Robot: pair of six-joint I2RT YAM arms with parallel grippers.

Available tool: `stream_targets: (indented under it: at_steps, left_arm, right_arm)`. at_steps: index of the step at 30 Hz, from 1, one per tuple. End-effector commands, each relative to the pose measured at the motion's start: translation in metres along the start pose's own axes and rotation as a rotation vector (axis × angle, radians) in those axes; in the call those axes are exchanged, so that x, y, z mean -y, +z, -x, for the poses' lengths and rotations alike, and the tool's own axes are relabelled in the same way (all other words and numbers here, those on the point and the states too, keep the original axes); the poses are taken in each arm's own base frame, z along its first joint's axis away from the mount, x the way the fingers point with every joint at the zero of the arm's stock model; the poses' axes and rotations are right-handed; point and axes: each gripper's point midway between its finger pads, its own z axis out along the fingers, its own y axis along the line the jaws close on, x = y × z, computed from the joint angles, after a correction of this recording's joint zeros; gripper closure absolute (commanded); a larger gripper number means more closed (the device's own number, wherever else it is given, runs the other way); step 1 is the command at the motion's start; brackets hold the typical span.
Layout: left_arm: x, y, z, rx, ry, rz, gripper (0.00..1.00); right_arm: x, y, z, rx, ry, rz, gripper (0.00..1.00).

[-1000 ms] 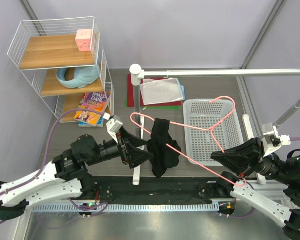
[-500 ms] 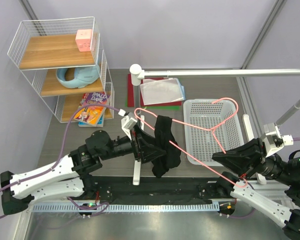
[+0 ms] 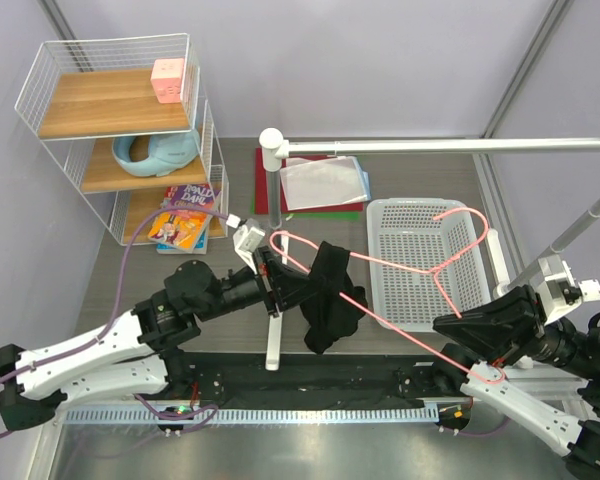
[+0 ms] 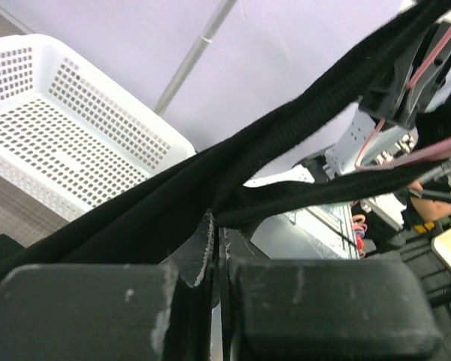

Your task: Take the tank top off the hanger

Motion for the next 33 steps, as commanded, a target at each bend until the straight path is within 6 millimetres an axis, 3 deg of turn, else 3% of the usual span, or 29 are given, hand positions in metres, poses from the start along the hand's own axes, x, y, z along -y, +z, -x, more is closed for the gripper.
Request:
stream_targets:
  at_steps: [1, 4, 5, 9, 18, 22, 27, 31, 33]
  left_arm:
    - [0.016, -0.014, 0.040, 0.116, -0.031, 0.009, 1.00]
    - [0.025, -0.030, 0.056, 0.144, -0.030, 0.015, 1.00]
    - [0.018, -0.035, 0.056, 0.139, -0.030, 0.062, 1.00]
    - [0.019, -0.058, 0.077, 0.182, -0.019, 0.121, 1.00]
    - [0.021, -0.092, 0.111, 0.300, -0.002, 0.181, 1.00]
    - [0.023, -0.087, 0.106, 0.263, 0.001, 0.172, 1.00]
    - [0.022, -0.073, 0.083, 0.176, -0.028, 0.144, 1.00]
    - [0.017, -0.069, 0.072, 0.156, -0.054, 0.143, 1.00]
    - [0.017, -0.065, 0.067, 0.149, -0.063, 0.130, 1.00]
  right_arm:
    - [-0.011, -0.014, 0.013, 0.048, -0.007, 0.017, 0.99]
    - [-0.001, -0.021, 0.008, 0.031, 0.014, -0.054, 0.99]
    - [0.002, -0.024, 0.002, 0.012, 0.024, -0.073, 0.99]
    - [0.010, -0.036, -0.009, -0.015, 0.043, -0.124, 0.99]
    - [0.013, -0.067, -0.033, -0.069, 0.070, -0.171, 0.99]
    - [0.023, -0.083, -0.022, -0.022, 0.074, -0.274, 0.99]
    - [0.039, -0.092, -0.003, 0.022, 0.049, -0.404, 0.99]
    - [0.045, -0.077, 0.010, 0.001, 0.007, -0.435, 0.99]
    - [0.047, -0.059, 0.015, -0.030, -0.027, -0.438, 0.99]
